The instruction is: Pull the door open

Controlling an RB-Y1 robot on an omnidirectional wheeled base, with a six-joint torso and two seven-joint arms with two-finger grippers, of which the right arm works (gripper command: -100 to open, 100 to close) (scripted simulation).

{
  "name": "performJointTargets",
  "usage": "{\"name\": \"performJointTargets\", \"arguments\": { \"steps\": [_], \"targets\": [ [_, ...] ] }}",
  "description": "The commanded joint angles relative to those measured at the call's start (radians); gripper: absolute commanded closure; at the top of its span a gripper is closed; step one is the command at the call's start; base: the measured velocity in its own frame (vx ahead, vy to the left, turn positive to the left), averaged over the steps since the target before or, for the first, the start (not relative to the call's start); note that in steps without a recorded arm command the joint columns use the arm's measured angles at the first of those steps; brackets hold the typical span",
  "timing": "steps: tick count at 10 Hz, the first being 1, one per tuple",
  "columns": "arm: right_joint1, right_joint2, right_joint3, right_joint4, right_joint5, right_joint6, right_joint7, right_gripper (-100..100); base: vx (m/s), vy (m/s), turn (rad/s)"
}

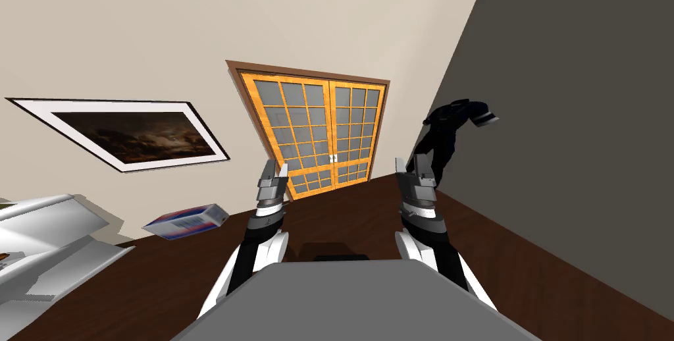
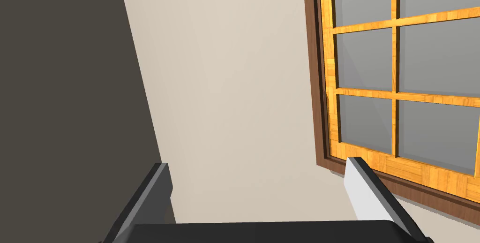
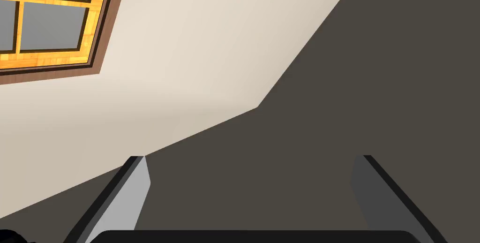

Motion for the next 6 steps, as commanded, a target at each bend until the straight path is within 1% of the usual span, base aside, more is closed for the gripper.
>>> {"name": "performJointTargets", "arguments": {
  "steps": [1, 3, 6],
  "targets": [
    [-0.006, -0.01, -0.008, 0.03, 0.007, -0.006, 0.019, -100, 0.07, 0.016, 0.036],
    [-0.014, -0.023, -0.02, 0.074, 0.017, -0.014, 0.047, -100, 0.133, 0.032, 0.04],
    [-0.023, -0.034, -0.031, 0.119, 0.027, -0.023, 0.076, -100, 0.102, 0.019, 0.025]
  ]
}}
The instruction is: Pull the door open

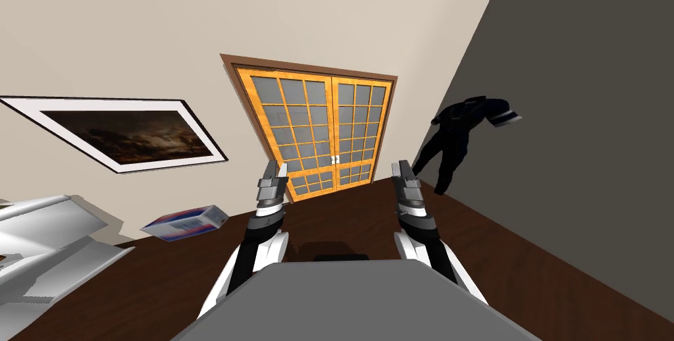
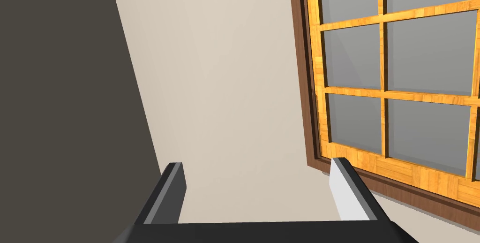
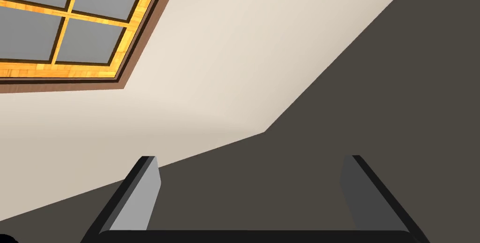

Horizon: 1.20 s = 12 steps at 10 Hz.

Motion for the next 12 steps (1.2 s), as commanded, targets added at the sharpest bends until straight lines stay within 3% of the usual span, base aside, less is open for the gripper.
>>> {"name": "performJointTargets", "arguments": {
  "steps": [1, 12],
  "targets": [
    [-0.01, -0.012, -0.014, 0.042, 0.008, -0.007, 0.026, -100, 0.124, 0.03, 0.037],
    [-0.057, -0.052, -0.077, 0.281, 0.063, -0.052, 0.179, -100, 0.1, 0.028, 0.037]
  ]
}}
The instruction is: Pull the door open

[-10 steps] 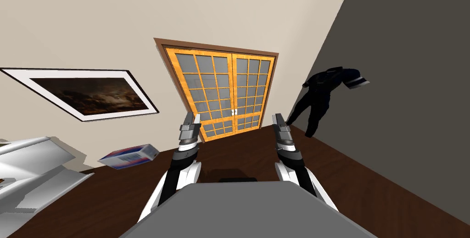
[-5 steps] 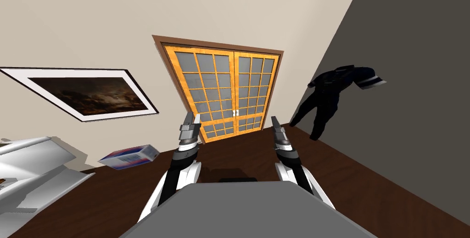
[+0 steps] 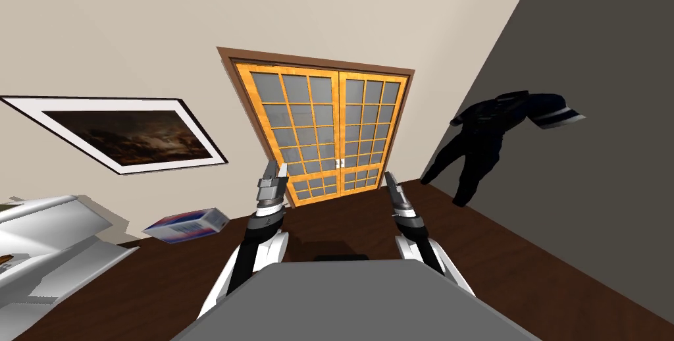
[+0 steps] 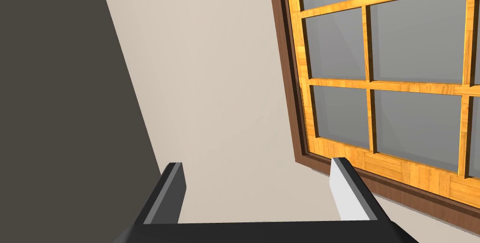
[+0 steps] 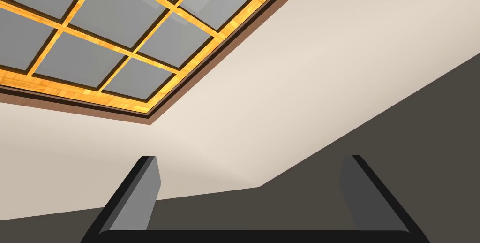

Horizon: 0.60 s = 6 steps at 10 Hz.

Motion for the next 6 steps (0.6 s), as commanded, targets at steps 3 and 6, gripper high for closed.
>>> {"name": "performJointTargets", "arguments": {
  "steps": [3, 6],
  "targets": [
    [-0.022, -0.012, -0.026, 0.092, 0.021, -0.014, 0.06, -100, 0.1, 0.022, 0.04],
    [-0.038, -0.021, -0.047, 0.172, 0.04, -0.029, 0.112, -100, 0.107, 0.031, 0.05]
  ]
}}
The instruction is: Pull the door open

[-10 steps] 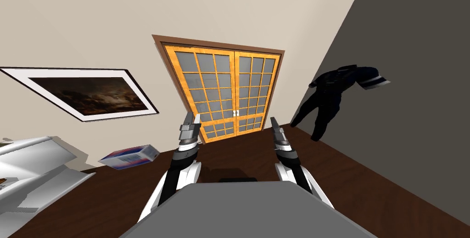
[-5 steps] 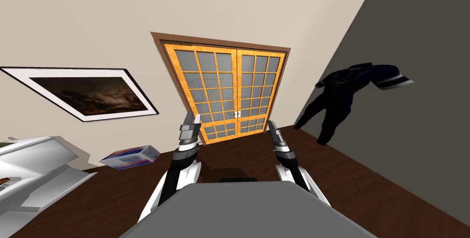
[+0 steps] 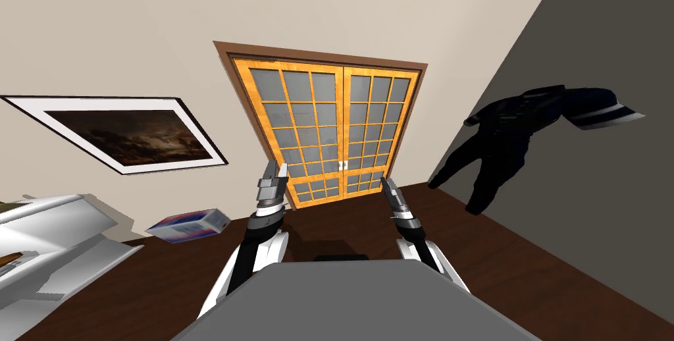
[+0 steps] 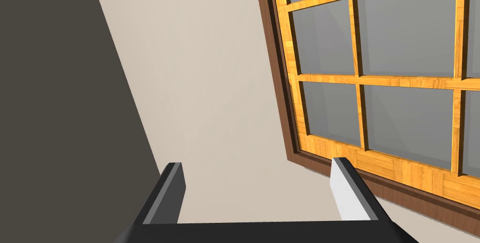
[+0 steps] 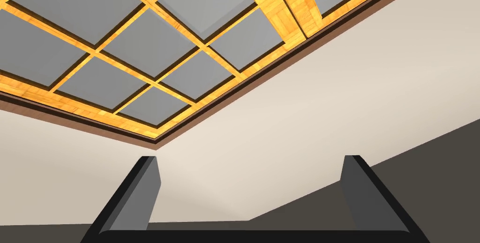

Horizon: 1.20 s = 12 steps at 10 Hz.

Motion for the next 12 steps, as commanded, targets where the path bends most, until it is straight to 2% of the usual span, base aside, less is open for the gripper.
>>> {"name": "performJointTargets", "arguments": {
  "steps": [1, 8, 9, 12],
  "targets": [
    [-0.014, -0.007, -0.016, 0.05, 0.008, -0.012, 0.028, -100, 0.106, 0.046, 0.037],
    [-0.053, -0.022, -0.067, 0.242, 0.053, -0.049, 0.153, -100, 0.098, 0.029, 0.049],
    [-0.053, -0.022, -0.067, 0.246, 0.053, -0.049, 0.153, -100, 0.068, 0.017, 0.008],
    [-0.07, -0.027, -0.089, 0.33, 0.072, -0.065, 0.207, -100, 0.092, 0.021, 0.041]
  ]
}}
